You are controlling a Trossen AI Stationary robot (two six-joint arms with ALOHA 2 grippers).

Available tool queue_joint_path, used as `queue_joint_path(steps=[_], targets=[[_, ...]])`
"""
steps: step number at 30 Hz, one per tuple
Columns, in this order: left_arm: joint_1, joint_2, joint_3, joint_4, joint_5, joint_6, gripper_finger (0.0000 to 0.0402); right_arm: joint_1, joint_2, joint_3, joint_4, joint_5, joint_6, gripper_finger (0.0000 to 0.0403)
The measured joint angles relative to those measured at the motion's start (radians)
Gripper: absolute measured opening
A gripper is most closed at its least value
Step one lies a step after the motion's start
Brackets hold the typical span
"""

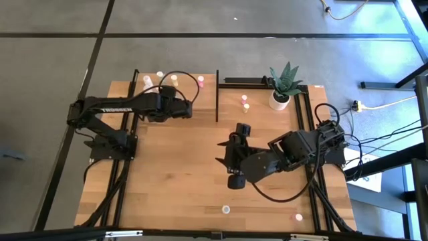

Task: Pick and place medicine bottles onto shelf by color
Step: Put the bottom yellow pill bottle aligned with the other yellow pill bottle on the shelf

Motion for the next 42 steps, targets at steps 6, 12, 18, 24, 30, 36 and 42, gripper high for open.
queue_joint_path(steps=[6,12,18,24,30,36,42], targets=[[0.031,0.0,-0.042,0.06,-0.033,0.018,0.0102,0.0,0.0,0.0,-0.001,0.0,-0.008,0.0202],[0.085,0.0,-0.055,0.086,-0.034,0.047,0.0101,0.0,0.0,0.0,-0.002,-0.001,-0.008,0.0202],[0.108,0.0,-0.055,0.121,-0.029,0.052,0.0101,-0.001,0.0,0.0,-0.002,-0.002,-0.008,0.0202],[0.115,0.0,-0.055,0.122,-0.031,0.053,0.0102,-0.002,0.0,0.0,-0.002,-0.001,-0.005,0.0202],[0.114,0.0,-0.055,0.122,-0.031,0.054,0.0102,-0.027,0.004,0.0,-0.001,0.003,0.022,0.0202],[0.111,0.0,-0.055,0.123,-0.011,0.147,0.0102,-0.079,0.015,0.0,-0.003,0.073,0.059,0.0202],[0.106,0.0,-0.055,0.123,0.001,0.183,0.0102,-0.123,0.015,0.0,-0.002,-0.015,0.072,0.0202]])
